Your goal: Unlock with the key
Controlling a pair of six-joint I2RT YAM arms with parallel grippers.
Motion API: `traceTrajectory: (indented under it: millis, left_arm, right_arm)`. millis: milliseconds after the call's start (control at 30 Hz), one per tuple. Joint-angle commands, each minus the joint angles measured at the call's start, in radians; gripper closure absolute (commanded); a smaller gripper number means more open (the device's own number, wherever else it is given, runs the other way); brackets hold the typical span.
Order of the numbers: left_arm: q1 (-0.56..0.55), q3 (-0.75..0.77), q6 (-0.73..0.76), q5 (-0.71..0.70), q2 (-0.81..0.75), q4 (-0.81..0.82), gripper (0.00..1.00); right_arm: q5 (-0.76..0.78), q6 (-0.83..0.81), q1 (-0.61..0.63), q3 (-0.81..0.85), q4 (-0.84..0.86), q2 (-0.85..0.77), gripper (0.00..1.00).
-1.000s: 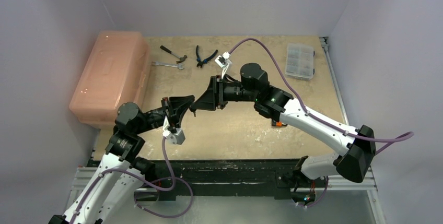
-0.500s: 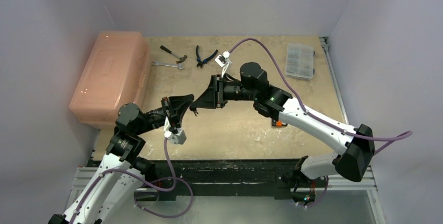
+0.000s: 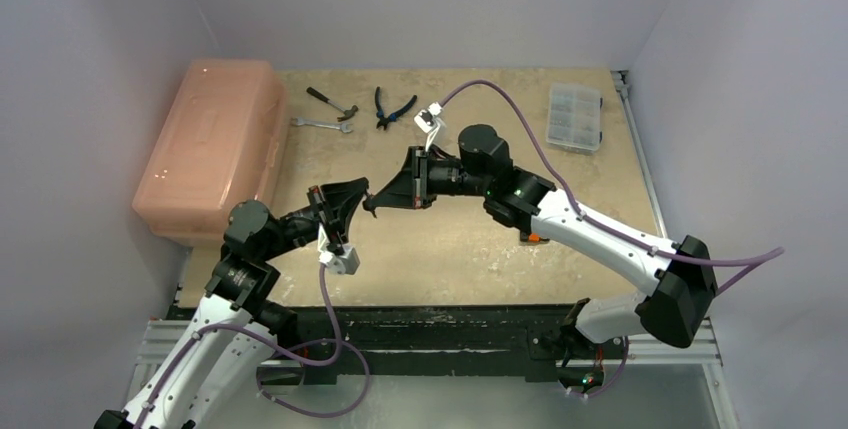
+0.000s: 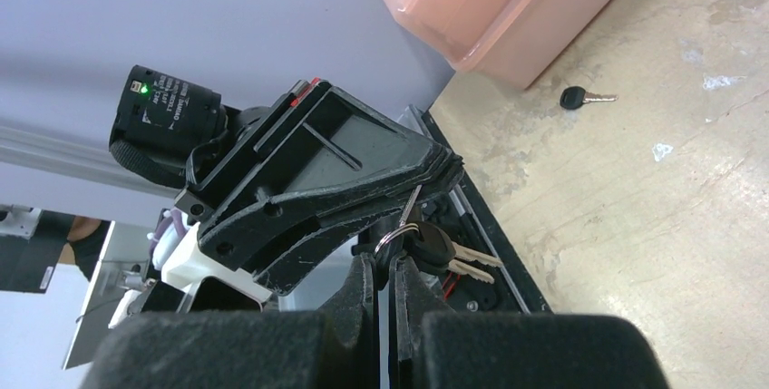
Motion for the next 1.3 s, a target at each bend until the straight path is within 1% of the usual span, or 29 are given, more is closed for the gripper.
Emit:
traceTrajectory:
  millis: [0,33,100,133,200,333,367,500,533,567,633,667,700,767,867,967,1033,1067,1100,1133,1167,1200,1267]
  left_arm:
    - [-0.013,-0.006,-0.015,0.034,0.0,0.04,1.0]
    - [-0.013,-0.006,-0.016,0.038,-0.002,0.039,1.0]
    - [-0.014,-0.006,-0.019,0.042,-0.003,0.035,0.95]
    - [-0.015,-0.005,-0.026,0.045,-0.005,0.03,0.85]
    - [-0.015,-0.004,-0.043,0.047,-0.01,0.022,0.71]
    - [-0.015,-0.004,-0.062,0.028,-0.023,-0.001,0.5]
    - [-0.015,-0.005,-0.069,0.023,-0.029,-0.004,0.47]
    - [-0.015,-0.004,-0.092,0.012,-0.043,-0.028,0.42]
    - [-0.015,-0.001,-0.098,0.012,-0.044,-0.039,0.39]
    - [-0.015,0.001,-0.103,0.013,-0.044,-0.051,0.33]
    - [-0.015,0.002,-0.123,0.017,-0.045,-0.056,0.09]
    - [-0.015,-0.001,-0.152,0.019,-0.047,-0.055,0.03]
    - [-0.015,-0.002,-0.178,0.022,-0.046,-0.056,0.01]
    - [-0.015,-0.007,-0.215,0.046,-0.039,-0.056,0.01]
    - [-0.015,-0.006,-0.299,0.124,-0.002,-0.045,0.01]
    - [-0.015,0.03,-0.479,0.196,0.077,-0.012,0.01]
    - [-0.015,0.051,-0.683,0.217,0.142,0.08,0.01]
    - [-0.015,0.058,-0.815,0.204,0.172,0.138,0.01]
    - [-0.015,0.066,-0.969,0.152,0.206,0.199,0.01]
    - [-0.015,0.078,-1.128,0.081,0.239,0.229,0.01]
    - [-0.015,0.104,-1.229,0.007,0.283,0.208,0.01]
    - [-0.015,0.138,-1.295,-0.065,0.322,0.165,0.01]
    - [-0.015,0.206,-1.367,-0.105,0.406,0.065,0.01]
  right_arm:
    - [-0.016,-0.024,0.021,-0.032,0.081,-0.025,1.0]
    - [-0.013,-0.024,0.02,-0.041,0.087,-0.028,1.0]
    - [-0.005,-0.027,0.02,-0.053,0.095,-0.035,1.0]
    - [-0.002,-0.029,0.02,-0.061,0.099,-0.038,1.0]
    - [-0.002,-0.032,0.019,-0.077,0.107,-0.047,1.0]
    - [0.047,-0.036,0.018,-0.112,0.096,-0.087,1.0]
    - [0.062,-0.038,0.018,-0.123,0.092,-0.098,1.0]
    - [0.14,-0.063,0.017,-0.162,0.076,-0.151,1.0]
    - [0.166,-0.071,0.016,-0.173,0.071,-0.168,1.0]
    - [0.195,-0.082,0.015,-0.182,0.065,-0.184,1.0]
    - [0.255,-0.102,0.011,-0.196,0.045,-0.223,1.0]
    - [0.303,-0.115,0.011,-0.198,0.031,-0.241,1.0]
    - [0.328,-0.131,0.011,-0.197,0.008,-0.26,1.0]
    - [0.431,-0.156,0.009,-0.188,-0.037,-0.295,1.0]
    - [0.563,-0.197,0.008,-0.175,-0.108,-0.354,1.0]
    - [0.685,-0.233,0.008,-0.16,-0.159,-0.405,1.0]
    - [0.759,-0.244,0.008,-0.155,-0.188,-0.438,1.0]
    - [0.791,-0.248,0.008,-0.155,-0.2,-0.452,1.0]
    - [0.815,-0.253,0.007,-0.155,-0.212,-0.466,1.0]
    - [0.836,-0.256,0.007,-0.155,-0.224,-0.476,1.0]
    - [0.858,-0.257,0.007,-0.155,-0.236,-0.487,1.0]
    - [0.877,-0.257,0.007,-0.155,-0.25,-0.498,1.0]
    - [0.913,-0.254,0.006,-0.157,-0.263,-0.516,1.0]
